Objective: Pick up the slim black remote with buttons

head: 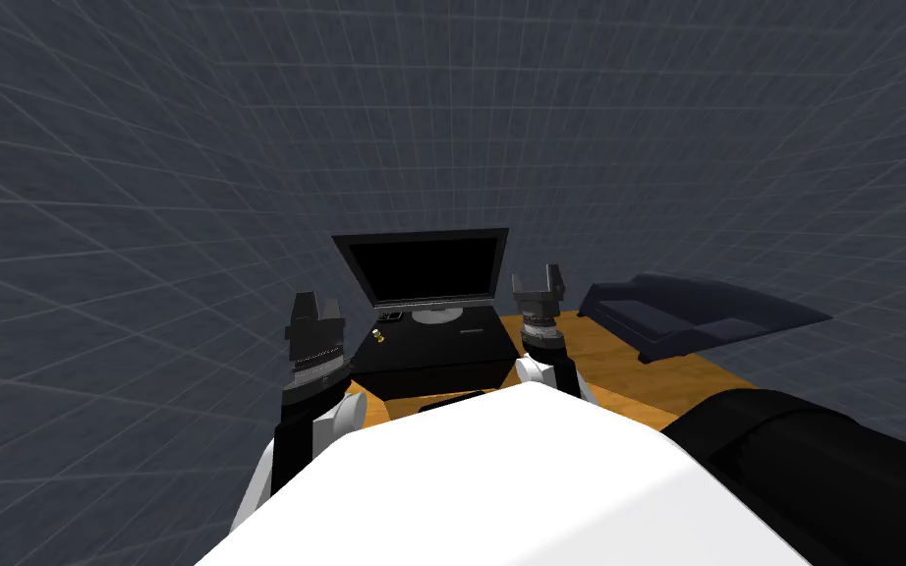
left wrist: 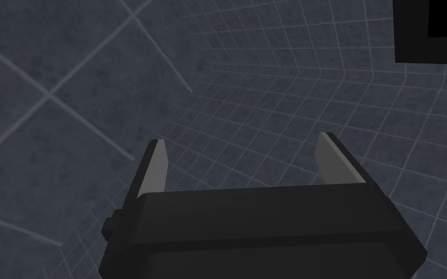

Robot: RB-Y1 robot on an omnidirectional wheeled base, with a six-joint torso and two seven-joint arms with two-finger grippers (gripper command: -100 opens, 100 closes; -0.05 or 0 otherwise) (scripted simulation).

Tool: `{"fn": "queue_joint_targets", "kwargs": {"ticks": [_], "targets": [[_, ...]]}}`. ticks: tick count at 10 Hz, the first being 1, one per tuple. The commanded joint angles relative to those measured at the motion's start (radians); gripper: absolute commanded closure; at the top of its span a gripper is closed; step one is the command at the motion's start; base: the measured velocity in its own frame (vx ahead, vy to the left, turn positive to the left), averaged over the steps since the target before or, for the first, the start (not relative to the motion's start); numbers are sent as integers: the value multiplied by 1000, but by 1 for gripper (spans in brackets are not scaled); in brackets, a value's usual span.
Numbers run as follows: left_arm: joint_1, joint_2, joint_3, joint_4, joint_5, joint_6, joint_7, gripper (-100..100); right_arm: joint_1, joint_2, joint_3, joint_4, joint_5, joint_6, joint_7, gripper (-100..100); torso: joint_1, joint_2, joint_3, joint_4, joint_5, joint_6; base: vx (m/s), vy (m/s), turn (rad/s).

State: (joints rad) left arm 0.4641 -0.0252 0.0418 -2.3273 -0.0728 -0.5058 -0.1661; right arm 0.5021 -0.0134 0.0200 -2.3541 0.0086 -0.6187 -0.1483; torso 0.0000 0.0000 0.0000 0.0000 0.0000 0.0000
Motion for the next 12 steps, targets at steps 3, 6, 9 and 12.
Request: {"fn": "queue_joint_targets", "kwargs": {"ticks": [3,6,9,12], "targets": [[0,0,0,0,0,0,0,0,16,-106,16,73,-7,-11,15,-100,-1,2,1,0,0,0,-33,-2,216],[0,0,0,0,0,0,0,0,35,-199,47,163,-12,-25,38,-100,0,4,2,1,0,0,-59,1,308],[0,0,0,0,0,0,0,0,41,-237,61,208,-13,-30,48,-100,-1,2,1,1,0,0,-28,-2,138],[0,0,0,0,0,0,0,0,53,-308,91,290,-13,-40,71,-100,-1,2,1,0,0,0,-29,-3,250]]}}
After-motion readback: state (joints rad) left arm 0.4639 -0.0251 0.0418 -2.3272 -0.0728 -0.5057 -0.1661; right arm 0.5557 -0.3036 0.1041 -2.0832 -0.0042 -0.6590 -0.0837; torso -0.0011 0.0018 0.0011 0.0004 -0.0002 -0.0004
